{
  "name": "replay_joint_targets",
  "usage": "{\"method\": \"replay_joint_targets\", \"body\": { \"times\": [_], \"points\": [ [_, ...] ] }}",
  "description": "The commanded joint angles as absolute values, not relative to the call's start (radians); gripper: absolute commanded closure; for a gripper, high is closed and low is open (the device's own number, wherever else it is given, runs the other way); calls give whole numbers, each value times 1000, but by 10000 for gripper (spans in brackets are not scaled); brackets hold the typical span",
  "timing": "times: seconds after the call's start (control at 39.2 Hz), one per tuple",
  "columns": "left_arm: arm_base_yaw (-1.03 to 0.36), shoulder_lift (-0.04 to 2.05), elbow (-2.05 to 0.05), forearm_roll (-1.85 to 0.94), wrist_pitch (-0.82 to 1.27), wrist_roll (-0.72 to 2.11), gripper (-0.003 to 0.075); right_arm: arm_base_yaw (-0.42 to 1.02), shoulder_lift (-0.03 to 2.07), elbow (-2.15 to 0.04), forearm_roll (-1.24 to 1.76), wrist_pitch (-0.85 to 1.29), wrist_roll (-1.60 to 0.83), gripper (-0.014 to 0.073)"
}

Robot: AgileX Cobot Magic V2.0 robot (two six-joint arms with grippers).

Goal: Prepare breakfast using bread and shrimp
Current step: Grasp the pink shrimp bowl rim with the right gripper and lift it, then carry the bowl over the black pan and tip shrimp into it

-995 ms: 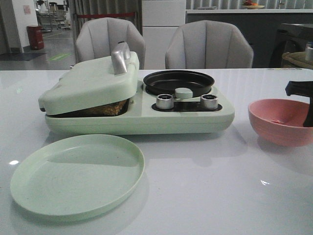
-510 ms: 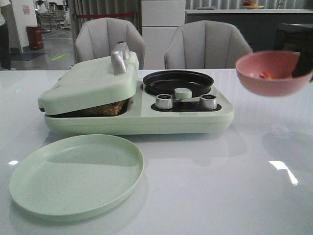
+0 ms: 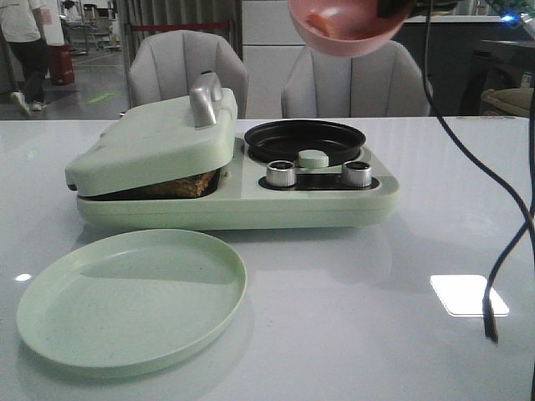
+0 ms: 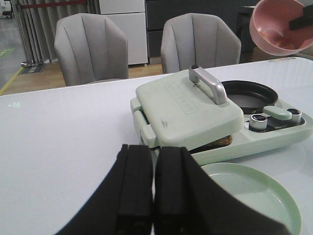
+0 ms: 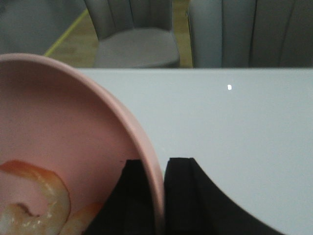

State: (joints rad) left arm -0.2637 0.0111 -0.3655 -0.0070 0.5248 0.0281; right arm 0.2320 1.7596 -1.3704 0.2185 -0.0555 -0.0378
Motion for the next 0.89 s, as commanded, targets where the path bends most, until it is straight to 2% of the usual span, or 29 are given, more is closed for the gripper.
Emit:
{"method": "replay_joint_targets", "body": {
  "times": [0.0, 0.31, 0.54, 0.87],
  "points": [
    [-269, 22, -388, -17, 439, 19, 608, 268, 1762, -1411, 185, -346, -46, 440],
    [-269, 22, -388, -17, 439, 19, 608, 294, 1984, -1411, 73, -860, -51, 440],
    [-269, 22, -388, -17, 439, 19, 608, 293, 2150, -1411, 73, -1264, -289, 440],
    [-269, 22, -388, -17, 439, 19, 608, 293, 2201, -1409, 69, -1294, -594, 440]
  ]
}}
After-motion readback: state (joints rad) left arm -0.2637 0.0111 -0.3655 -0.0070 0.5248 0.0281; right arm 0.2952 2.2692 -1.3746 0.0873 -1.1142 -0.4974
